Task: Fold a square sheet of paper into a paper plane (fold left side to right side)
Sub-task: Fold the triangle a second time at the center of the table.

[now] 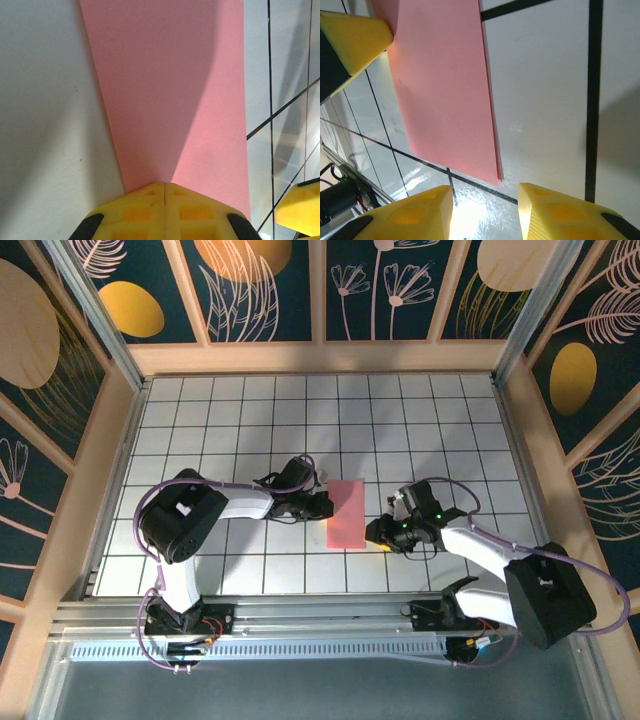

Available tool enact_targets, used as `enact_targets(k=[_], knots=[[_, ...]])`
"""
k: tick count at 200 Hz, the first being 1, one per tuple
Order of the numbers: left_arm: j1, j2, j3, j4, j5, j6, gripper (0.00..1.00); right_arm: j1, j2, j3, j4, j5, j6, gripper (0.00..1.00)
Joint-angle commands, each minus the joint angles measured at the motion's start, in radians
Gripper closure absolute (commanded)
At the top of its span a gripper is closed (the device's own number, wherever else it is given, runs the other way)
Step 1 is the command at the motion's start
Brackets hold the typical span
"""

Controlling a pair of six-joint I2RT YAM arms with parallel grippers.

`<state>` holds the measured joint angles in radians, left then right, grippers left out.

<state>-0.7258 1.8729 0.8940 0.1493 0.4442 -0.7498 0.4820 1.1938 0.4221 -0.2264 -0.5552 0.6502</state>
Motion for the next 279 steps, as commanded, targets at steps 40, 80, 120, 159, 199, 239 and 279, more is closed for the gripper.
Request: enact_targets(k=[40,80,120,159,199,239,279], knots=[[-0.004,0.000,-0.017,-0.067,-0.024,-0.006,1.00,0.055,0.036,-0.003,0.055,-0.017,0.057,0.61],[-0.004,0.002,-0.018,-0.065,-0.023,-0.006,1.00,0.084,0.072,0.007,0.080,-0.004,0.072,0.61],[-0.004,0.003,-0.017,-0.063,-0.022,-0.006,1.00,0.098,0.094,0.015,0.090,0.009,0.079,0.62],[-0.004,0.000,-0.019,-0.061,-0.022,-0.005,1.00,0.101,0.098,0.016,0.091,0.029,0.083,0.62],[-0.004,-0.003,-0.023,-0.057,-0.022,-0.006,1.00,0.106,0.101,0.012,0.143,0.025,0.102,0.62],[-0.004,-0.003,-0.022,-0.057,-0.021,-0.004,1.00,0.105,0.112,0.027,0.166,0.025,0.103,0.62],[-0.004,-0.006,-0.026,-0.054,-0.019,-0.004,1.00,0.102,0.122,0.035,0.165,0.031,0.096,0.62]])
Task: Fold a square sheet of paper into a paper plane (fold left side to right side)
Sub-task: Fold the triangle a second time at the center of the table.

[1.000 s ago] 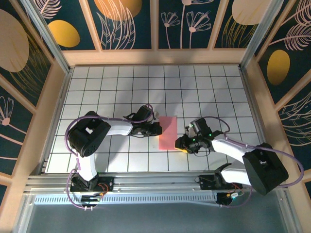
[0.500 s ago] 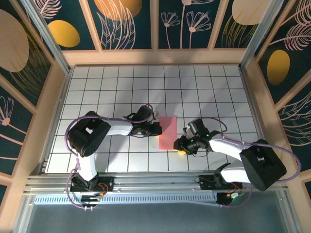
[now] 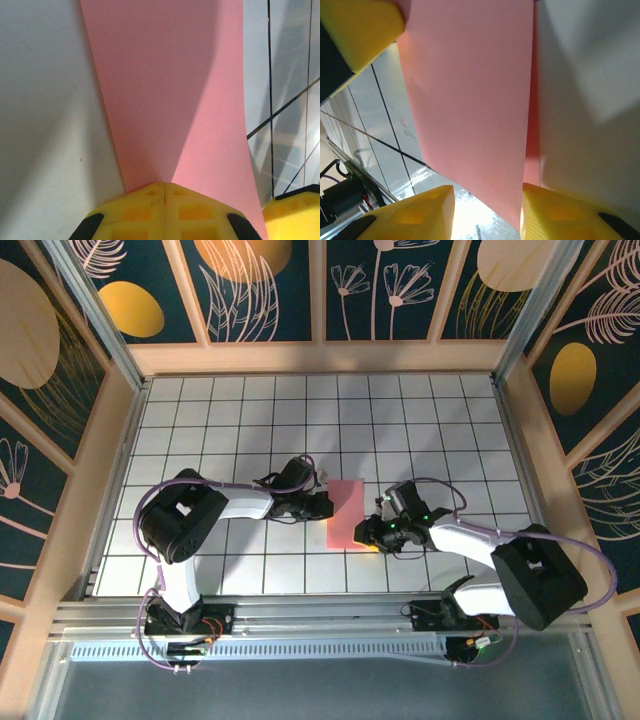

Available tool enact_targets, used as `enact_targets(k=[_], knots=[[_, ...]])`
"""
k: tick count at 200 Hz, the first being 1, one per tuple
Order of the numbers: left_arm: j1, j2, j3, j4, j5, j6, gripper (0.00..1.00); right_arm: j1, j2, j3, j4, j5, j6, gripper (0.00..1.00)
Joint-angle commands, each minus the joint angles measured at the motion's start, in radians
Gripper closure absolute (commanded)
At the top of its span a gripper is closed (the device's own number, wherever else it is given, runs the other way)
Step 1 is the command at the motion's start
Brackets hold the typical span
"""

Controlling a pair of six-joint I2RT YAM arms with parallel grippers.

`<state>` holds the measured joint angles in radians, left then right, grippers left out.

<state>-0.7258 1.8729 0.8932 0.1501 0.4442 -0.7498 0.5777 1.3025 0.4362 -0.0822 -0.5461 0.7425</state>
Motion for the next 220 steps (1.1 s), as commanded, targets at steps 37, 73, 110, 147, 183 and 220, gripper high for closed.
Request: enact_targets(k=[37,73,110,147,183,220], knots=[[-0.005,-0.008,-0.026,-0.054,-0.019,-0.005,1.00,0.004,0.020,0.018,0.080,0.015,0.019,0.62],[-0.005,-0.008,-0.026,-0.050,-0.018,-0.002,1.00,-0.017,0.044,0.035,0.123,0.005,0.020,0.62],[-0.006,-0.008,-0.026,-0.047,-0.016,-0.003,1.00,-0.025,0.085,0.060,0.153,-0.007,0.000,0.63],[-0.007,-0.008,-0.023,-0.046,-0.015,-0.003,1.00,-0.095,0.127,0.101,0.174,-0.028,-0.032,0.65],[-0.008,-0.009,-0.023,-0.041,-0.014,-0.002,1.00,-0.124,0.173,0.134,0.159,-0.046,-0.072,0.67],[-0.008,-0.012,-0.021,-0.035,-0.013,-0.005,1.00,-0.127,0.197,0.144,0.139,-0.032,-0.089,0.71]])
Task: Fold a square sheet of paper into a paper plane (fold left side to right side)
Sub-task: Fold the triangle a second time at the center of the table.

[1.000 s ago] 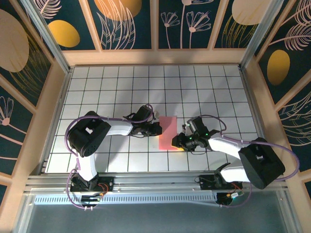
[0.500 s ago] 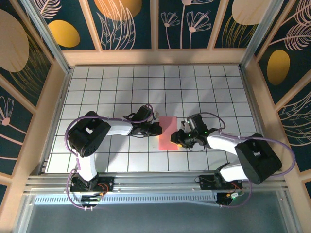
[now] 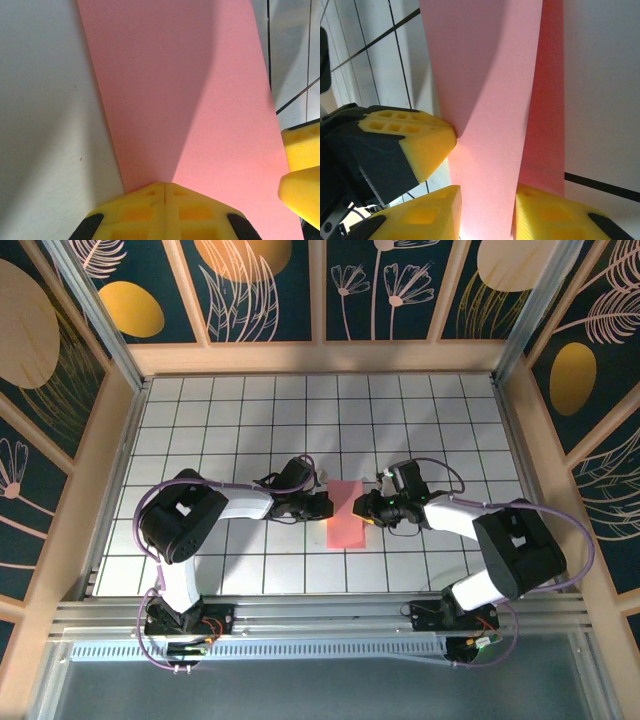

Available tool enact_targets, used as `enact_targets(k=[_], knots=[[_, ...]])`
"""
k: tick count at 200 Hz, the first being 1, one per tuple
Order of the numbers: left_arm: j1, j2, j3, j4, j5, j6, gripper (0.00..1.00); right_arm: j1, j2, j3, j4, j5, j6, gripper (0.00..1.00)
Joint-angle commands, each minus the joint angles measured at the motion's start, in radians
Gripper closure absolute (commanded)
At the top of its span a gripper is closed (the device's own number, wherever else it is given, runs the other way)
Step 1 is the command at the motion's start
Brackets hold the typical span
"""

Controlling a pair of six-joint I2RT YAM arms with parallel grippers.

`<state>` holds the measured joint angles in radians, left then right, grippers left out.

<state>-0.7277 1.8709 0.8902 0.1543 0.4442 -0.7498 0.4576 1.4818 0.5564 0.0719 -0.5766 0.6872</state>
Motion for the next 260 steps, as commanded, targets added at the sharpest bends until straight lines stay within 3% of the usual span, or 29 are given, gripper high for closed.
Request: enact_targets(k=[1,19,50,66,100,135,202,260], knots=[[-0.007,-0.010,-0.018,-0.039,-0.013,-0.006,1.00,-0.007,0.018,0.025,-0.017,-0.001,-0.034,0.72],[-0.007,-0.010,-0.015,-0.036,-0.009,-0.006,1.00,-0.008,0.022,0.030,-0.041,0.014,-0.047,0.74],[-0.007,-0.025,-0.011,-0.029,-0.006,-0.005,1.00,-0.008,0.018,0.028,-0.054,0.018,-0.052,0.89],[-0.006,-0.052,-0.005,-0.030,-0.024,-0.003,0.94,-0.009,0.010,0.029,-0.061,0.018,-0.054,0.97],[-0.008,-0.190,-0.018,-0.032,-0.078,0.035,0.79,-0.014,-0.011,0.030,-0.084,-0.009,-0.054,1.00],[-0.043,-0.336,-0.049,-0.099,-0.182,0.136,0.71,-0.015,-0.038,0.024,-0.089,-0.033,-0.015,1.00],[-0.323,-0.440,-0.097,-0.137,-0.399,0.267,0.59,-0.028,-0.069,0.002,-0.077,-0.046,0.046,1.00],[-0.530,-0.308,0.050,-0.272,-0.671,0.355,0.47,-0.031,-0.066,-0.005,-0.060,-0.048,0.062,1.00]])
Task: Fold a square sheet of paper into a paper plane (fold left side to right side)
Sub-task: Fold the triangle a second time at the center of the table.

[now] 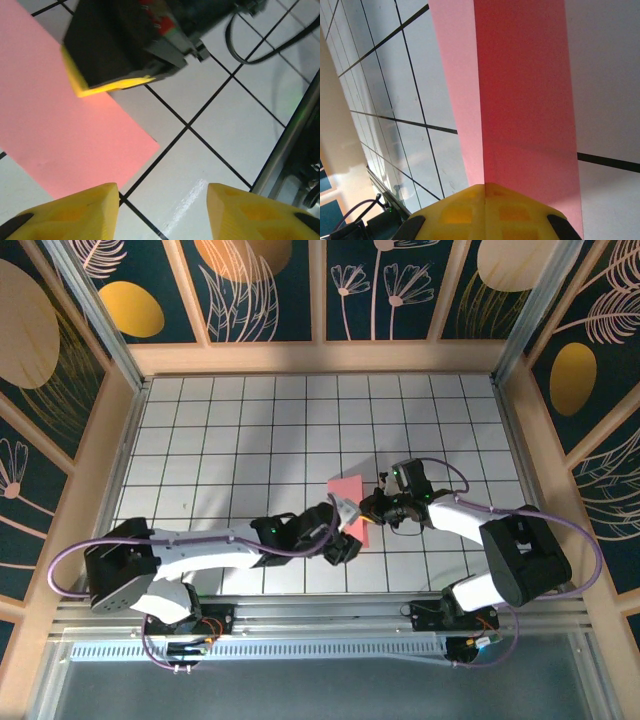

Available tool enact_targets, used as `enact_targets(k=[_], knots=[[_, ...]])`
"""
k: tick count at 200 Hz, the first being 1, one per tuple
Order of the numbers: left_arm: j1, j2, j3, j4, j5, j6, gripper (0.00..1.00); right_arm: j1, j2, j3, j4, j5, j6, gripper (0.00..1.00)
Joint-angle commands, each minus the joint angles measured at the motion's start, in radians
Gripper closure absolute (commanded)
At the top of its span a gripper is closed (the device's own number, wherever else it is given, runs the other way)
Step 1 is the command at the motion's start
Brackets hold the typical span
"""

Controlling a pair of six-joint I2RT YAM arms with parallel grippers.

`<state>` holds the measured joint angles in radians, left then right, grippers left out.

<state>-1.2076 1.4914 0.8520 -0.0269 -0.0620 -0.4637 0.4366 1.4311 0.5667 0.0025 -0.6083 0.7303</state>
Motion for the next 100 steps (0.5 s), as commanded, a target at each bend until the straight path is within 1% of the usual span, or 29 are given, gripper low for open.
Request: enact_targets(k=[1,12,28,55,100], knots=[[-0.052,0.075,0.093,-0.092,-0.167,0.071,0.47,-0.010,-0.015,-0.016,0.009,-0.016,0.020,1.00],[-0.073,0.119,0.115,-0.117,-0.198,0.083,0.45,-0.010,-0.016,-0.018,0.015,-0.019,0.022,1.00],[-0.101,0.182,0.194,-0.162,-0.248,0.097,0.43,-0.010,-0.017,-0.022,0.018,-0.019,0.024,1.00],[-0.119,0.289,0.274,-0.232,-0.319,0.097,0.41,-0.010,-0.020,-0.027,0.028,-0.022,0.029,1.00],[-0.121,0.354,0.337,-0.286,-0.403,0.095,0.38,-0.010,-0.024,-0.033,0.028,-0.021,0.029,1.00]])
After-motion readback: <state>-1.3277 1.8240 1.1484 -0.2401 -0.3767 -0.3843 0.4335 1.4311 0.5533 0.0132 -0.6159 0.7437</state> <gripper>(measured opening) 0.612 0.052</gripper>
